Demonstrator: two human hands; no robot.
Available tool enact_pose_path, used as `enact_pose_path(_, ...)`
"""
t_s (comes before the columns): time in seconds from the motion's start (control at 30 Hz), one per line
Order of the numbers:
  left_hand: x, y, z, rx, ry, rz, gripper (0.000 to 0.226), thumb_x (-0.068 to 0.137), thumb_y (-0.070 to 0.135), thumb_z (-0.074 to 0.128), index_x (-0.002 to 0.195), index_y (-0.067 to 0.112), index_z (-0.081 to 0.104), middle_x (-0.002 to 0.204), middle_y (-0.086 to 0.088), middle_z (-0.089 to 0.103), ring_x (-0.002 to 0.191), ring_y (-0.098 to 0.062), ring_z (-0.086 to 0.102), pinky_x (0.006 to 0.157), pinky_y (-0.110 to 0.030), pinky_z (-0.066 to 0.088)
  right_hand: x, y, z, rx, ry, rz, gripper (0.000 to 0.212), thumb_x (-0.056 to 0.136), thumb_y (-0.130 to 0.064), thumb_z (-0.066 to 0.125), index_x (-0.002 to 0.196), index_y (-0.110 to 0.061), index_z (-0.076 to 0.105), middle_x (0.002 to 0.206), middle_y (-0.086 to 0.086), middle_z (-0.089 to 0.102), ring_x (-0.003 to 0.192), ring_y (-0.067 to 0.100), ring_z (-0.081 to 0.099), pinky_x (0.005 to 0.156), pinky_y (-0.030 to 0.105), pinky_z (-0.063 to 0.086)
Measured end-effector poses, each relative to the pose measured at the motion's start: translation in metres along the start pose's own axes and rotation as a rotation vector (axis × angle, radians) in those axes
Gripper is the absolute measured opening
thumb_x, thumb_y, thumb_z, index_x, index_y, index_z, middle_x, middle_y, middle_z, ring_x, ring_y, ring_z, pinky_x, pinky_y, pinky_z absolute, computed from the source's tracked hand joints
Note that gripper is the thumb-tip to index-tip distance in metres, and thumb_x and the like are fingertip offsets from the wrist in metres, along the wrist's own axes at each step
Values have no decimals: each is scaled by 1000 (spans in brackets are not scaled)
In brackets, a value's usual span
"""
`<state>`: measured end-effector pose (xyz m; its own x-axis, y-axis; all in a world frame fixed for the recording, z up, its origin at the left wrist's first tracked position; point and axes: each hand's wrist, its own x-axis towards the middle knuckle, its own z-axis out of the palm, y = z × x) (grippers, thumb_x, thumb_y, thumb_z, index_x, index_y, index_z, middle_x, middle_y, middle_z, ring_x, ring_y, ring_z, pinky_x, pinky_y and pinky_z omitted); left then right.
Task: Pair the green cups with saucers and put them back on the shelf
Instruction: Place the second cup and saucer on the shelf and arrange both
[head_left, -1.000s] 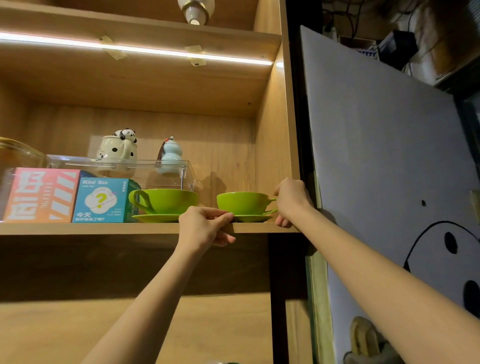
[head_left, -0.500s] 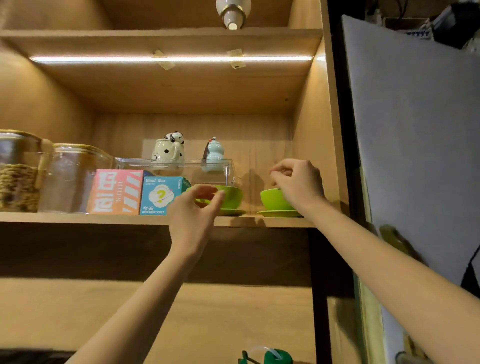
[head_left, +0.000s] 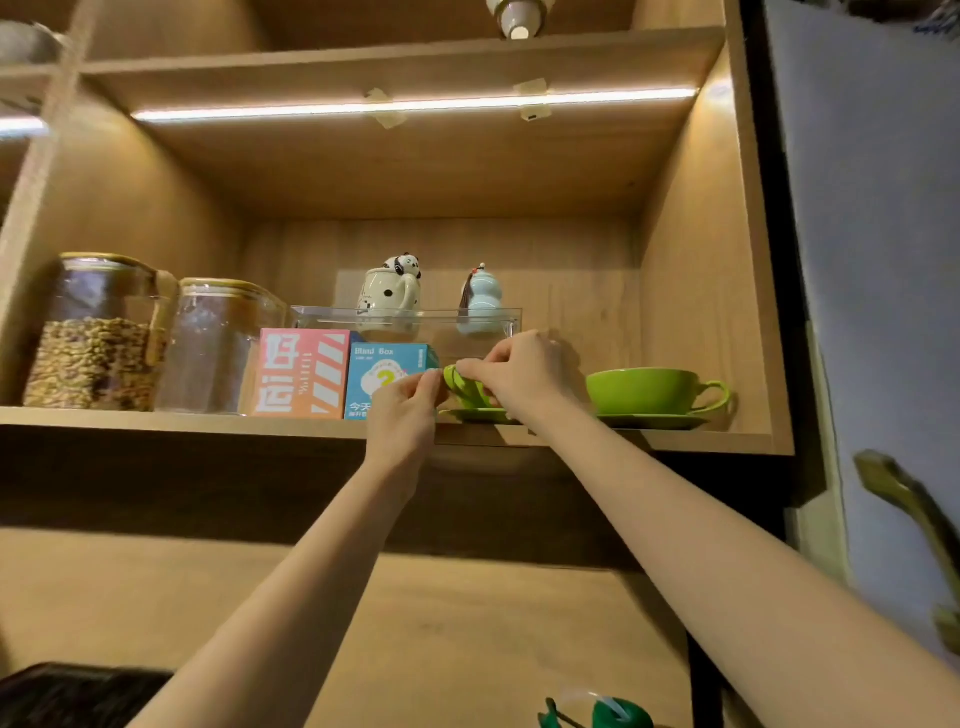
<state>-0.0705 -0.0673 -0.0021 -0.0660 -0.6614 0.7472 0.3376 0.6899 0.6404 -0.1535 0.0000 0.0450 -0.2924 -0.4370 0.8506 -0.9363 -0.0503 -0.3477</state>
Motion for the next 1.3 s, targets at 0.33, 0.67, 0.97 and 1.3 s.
enact_pose_path(0.33,-14,7,17,170,-35,272,31,93,23,46,111,7,65,102,-11,70,96,-20,62,86,-37,49,0,6,-20,130,-60,95,36,76,-44,68,77,-8,68,75,5,66,71,22,68,67,40,61)
enact_pose_path(0.67,-5,2,21,271,48,238,33,95,22,36,107,10,65,92,4,58,88,-12,49,67,-22,37,4,36,-51,256,-89,297,30,82,-16,68,104,3,63,87,17,69,60,17,66,52,25,55)
enact_pose_path(0.97,1,-10,19,327,-29,245,31,96,22,32,81,19,58,74,8,49,69,-4,39,58,-5,31,7,57,-43,186,-32,256,25,89,-12,56,110,1,61,86,12,63,55,11,61,43,16,51)
enact_pose_path(1.3,-9,-23,17,315,-95,323,41,96,18,34,136,10,43,140,-1,48,130,-13,40,108,-25,33,14,65,-33,-53,6,222,18,93,-8,48,105,-5,61,88,10,61,57,14,56,39,18,40)
